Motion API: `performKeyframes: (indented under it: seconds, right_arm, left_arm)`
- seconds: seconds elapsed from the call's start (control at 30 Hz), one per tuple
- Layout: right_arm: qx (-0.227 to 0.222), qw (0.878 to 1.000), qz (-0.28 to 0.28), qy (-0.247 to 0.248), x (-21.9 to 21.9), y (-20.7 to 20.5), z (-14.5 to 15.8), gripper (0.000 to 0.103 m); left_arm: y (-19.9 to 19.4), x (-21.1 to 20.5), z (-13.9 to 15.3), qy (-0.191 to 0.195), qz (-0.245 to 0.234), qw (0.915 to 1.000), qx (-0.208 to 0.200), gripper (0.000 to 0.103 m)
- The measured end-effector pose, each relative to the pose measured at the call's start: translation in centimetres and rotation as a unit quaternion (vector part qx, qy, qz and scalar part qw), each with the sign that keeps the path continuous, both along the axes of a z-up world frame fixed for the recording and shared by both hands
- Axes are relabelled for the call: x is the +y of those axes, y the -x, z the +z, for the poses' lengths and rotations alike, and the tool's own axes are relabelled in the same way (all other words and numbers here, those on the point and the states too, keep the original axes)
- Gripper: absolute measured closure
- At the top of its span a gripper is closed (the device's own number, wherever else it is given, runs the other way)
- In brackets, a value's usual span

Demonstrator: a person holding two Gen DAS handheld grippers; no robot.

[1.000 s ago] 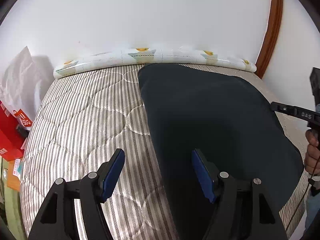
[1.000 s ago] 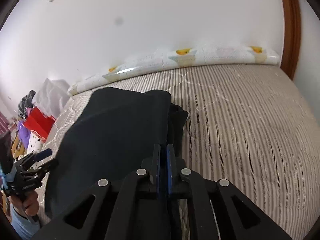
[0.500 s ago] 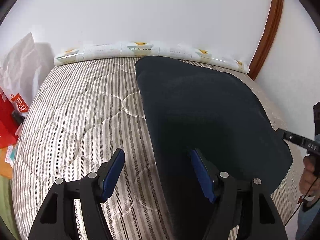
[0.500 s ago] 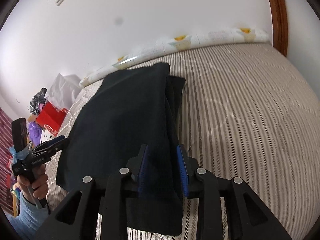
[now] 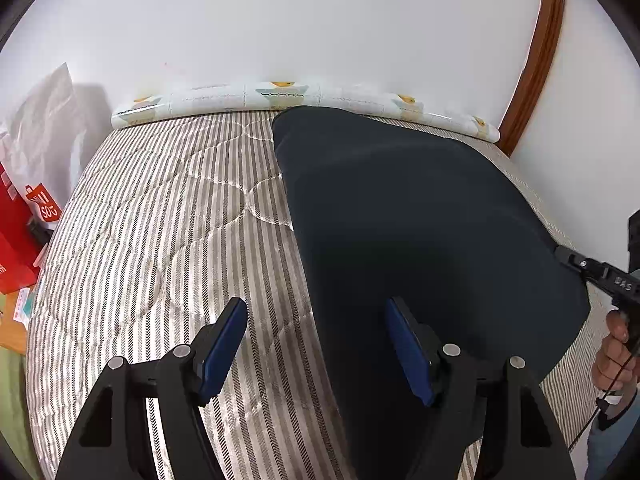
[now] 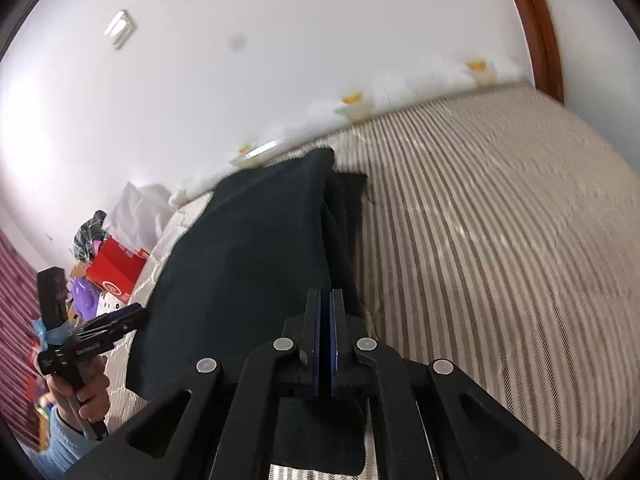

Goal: Fold small clothes

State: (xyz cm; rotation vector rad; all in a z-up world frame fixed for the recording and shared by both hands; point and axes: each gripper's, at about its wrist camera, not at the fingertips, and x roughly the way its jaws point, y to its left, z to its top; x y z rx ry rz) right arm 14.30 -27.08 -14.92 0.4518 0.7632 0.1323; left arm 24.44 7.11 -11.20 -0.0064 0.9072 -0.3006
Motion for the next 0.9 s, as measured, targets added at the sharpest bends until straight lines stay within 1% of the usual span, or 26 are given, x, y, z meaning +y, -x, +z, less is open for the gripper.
performKeyframes:
  seconds: [0.07, 0.13, 0.2, 0.3, 0.33, 0.4, 0.47, 0.5, 0.6, 0.63, 0.67, 0.77, 0.8, 0.87, 0.9]
  right_arm:
    - [0.000, 1.000, -0.002, -0.009, -0.1, 0.2, -0.2, 0.100]
    - [0.000, 1.000, -0.003, 0.000, 0.1, 0.3, 0.0, 0.100]
    - [0.007, 1.000, -0.010, 0.024, 0.5, 0.6, 0.0, 0.099]
    - [0.018, 0.999, -0.017, 0.046, 0.8, 1.2, 0.0, 0.097]
    - [0.017, 0.998, -0.022, 0.054, 0.8, 1.4, 0.2, 0.095]
    - [0.012, 0.996, -0.037, 0.076, 1.1, 2.2, 0.9, 0.094]
    - [0.007, 0.993, -0.047, 0.111, 1.9, 2.6, 1.9, 0.093]
    - [0.003, 0.991, -0.047, 0.127, 2.5, 2.8, 2.4, 0.091]
    - [-0.016, 0.987, -0.032, 0.159, 4.9, 3.4, 3.4, 0.076]
    - [-0.021, 0.985, -0.022, 0.168, 5.8, 3.5, 3.4, 0.074]
    - [-0.022, 0.983, -0.014, 0.180, 6.7, 3.5, 3.2, 0.074]
    - [-0.012, 0.977, -0.004, 0.214, 8.6, 3.4, 1.9, 0.074]
    - [-0.007, 0.974, -0.008, 0.228, 8.8, 3.5, 1.4, 0.074]
    - [0.011, 0.964, -0.036, 0.264, 9.0, 3.7, 0.6, 0.074]
    - [0.018, 0.962, -0.042, 0.270, 8.9, 3.8, 0.5, 0.074]
  left_arm:
    - [0.4, 0.1, 0.2, -0.001, -0.002, 1.0000, 0.000, 0.034]
    - [0.8, 0.1, 0.2, -0.001, -0.006, 1.0000, -0.001, 0.034]
    - [1.2, 0.1, 0.2, -0.001, -0.008, 1.0000, -0.001, 0.034]
    - [1.6, 0.0, 0.1, 0.002, -0.006, 1.0000, 0.000, 0.033]
    - [1.8, -0.1, 0.1, 0.004, -0.005, 1.0000, 0.000, 0.034]
    - [2.1, -0.1, 0.1, 0.008, -0.005, 1.0000, -0.001, 0.034]
    - [2.4, -0.2, 0.0, 0.013, -0.006, 0.9999, 0.001, 0.034]
    - [2.6, -0.2, -0.1, 0.015, -0.008, 0.9998, 0.002, 0.034]
    - [3.2, -0.5, 0.1, 0.030, -0.019, 0.9994, 0.001, 0.034]
    - [3.6, -0.5, 0.0, 0.040, -0.027, 0.9988, 0.002, 0.034]
    - [3.8, -0.6, -0.1, 0.041, -0.031, 0.9987, 0.004, 0.034]
    - [4.7, -1.0, -0.5, 0.021, -0.034, 0.9992, 0.004, 0.034]
    - [4.9, -1.0, -0.7, 0.013, -0.033, 0.9994, 0.002, 0.033]
    - [5.6, -1.1, -0.9, -0.015, -0.026, 0.9995, 0.000, 0.030]
    - [5.8, -1.1, -0.9, -0.022, -0.025, 0.9994, -0.002, 0.030]
